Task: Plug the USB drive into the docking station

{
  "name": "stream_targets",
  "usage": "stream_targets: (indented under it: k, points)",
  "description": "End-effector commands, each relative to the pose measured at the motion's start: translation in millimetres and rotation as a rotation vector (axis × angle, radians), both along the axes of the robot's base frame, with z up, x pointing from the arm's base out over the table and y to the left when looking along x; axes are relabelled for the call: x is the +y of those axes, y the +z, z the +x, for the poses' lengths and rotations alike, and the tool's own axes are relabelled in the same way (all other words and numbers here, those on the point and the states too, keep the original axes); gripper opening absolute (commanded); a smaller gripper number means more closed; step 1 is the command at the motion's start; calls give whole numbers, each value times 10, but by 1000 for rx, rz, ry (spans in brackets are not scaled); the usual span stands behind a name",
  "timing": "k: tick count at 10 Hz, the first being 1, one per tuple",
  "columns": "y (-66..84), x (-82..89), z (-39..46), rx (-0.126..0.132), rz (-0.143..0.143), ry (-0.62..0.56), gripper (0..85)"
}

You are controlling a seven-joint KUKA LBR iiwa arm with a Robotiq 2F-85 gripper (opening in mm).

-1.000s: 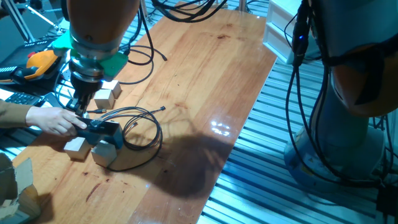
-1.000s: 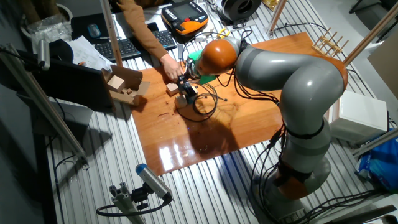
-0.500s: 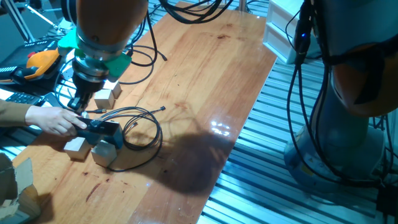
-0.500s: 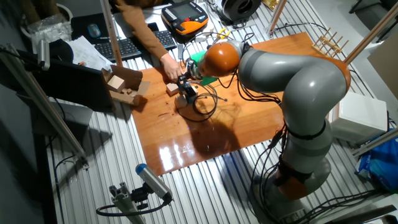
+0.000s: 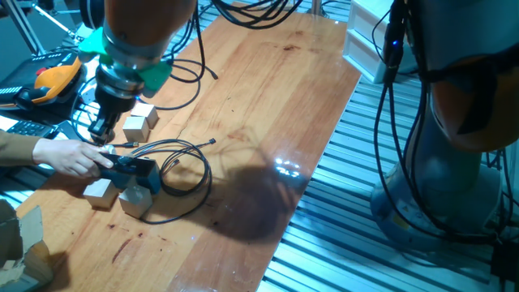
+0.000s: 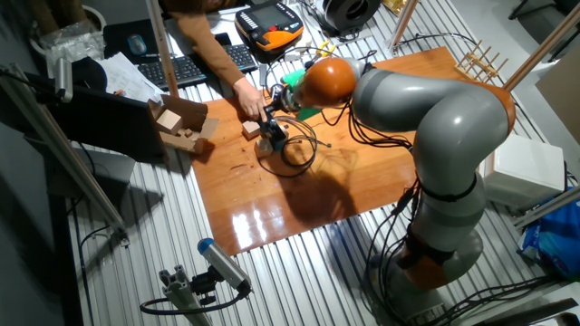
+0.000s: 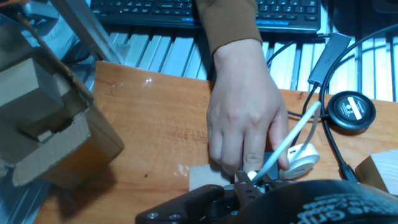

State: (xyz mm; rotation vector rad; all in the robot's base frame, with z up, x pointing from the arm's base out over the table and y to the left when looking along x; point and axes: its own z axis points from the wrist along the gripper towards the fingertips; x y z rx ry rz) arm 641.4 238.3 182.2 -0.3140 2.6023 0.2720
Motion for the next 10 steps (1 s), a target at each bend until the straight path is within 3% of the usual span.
stream_targets:
  k: [1,5,6,9,10]
  points:
    - [11,2,-5,2,-17,4,0]
    - [155,-26,-54,110,-22,43,0]
    - [175,-27,-70,111,-23,46,0]
    - [218,-54,-54,120,7,59,0]
    - [228,-66,-49,113,2,67,0]
